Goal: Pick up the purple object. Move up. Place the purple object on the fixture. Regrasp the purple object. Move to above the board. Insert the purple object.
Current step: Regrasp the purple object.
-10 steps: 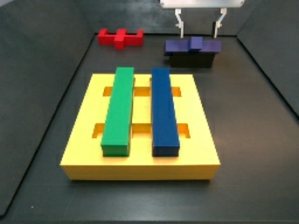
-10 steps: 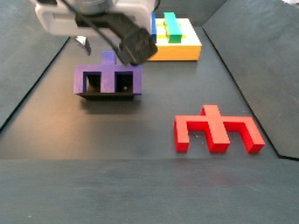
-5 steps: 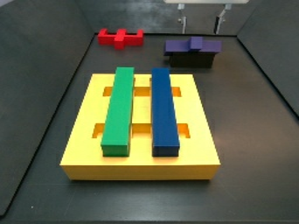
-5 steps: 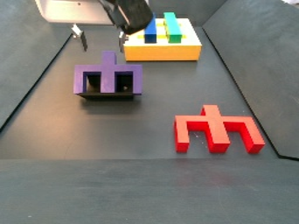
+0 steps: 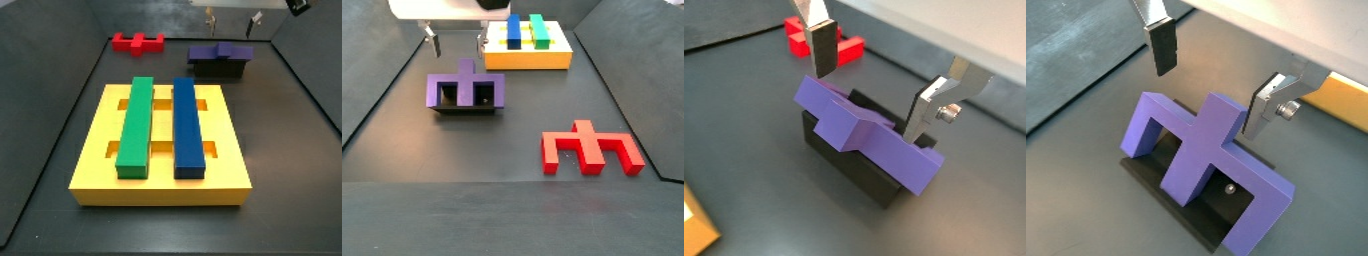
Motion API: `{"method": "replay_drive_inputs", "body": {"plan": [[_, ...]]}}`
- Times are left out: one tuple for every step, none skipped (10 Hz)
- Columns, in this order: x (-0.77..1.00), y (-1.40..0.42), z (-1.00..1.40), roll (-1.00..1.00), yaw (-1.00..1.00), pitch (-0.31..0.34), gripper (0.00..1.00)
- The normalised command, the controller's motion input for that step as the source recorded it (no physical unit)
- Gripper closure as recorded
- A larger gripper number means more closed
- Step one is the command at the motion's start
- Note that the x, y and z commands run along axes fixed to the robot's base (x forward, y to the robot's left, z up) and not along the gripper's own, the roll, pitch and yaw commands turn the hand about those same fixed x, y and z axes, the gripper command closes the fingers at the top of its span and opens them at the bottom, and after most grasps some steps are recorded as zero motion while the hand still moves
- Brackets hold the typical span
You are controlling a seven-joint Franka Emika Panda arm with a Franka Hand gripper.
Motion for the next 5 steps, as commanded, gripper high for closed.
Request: {"method": "replay_drive_inputs", "body": {"plan": [[-0.06,-0.14,0.0,1.0,0.05,-0.091,0.0],[-0.05,-0.16,0.0,1.0,0.02,-0.12,0.0],[-0.02,-0.17,-0.03,1.0,0.01,-0.123,0.0],[0.0,-0.17,-0.03,1.0,0.02,-0.111,0.0],[-0.02,-0.19,-0.01,1.0,0.03,-0.114,0.0]]}}
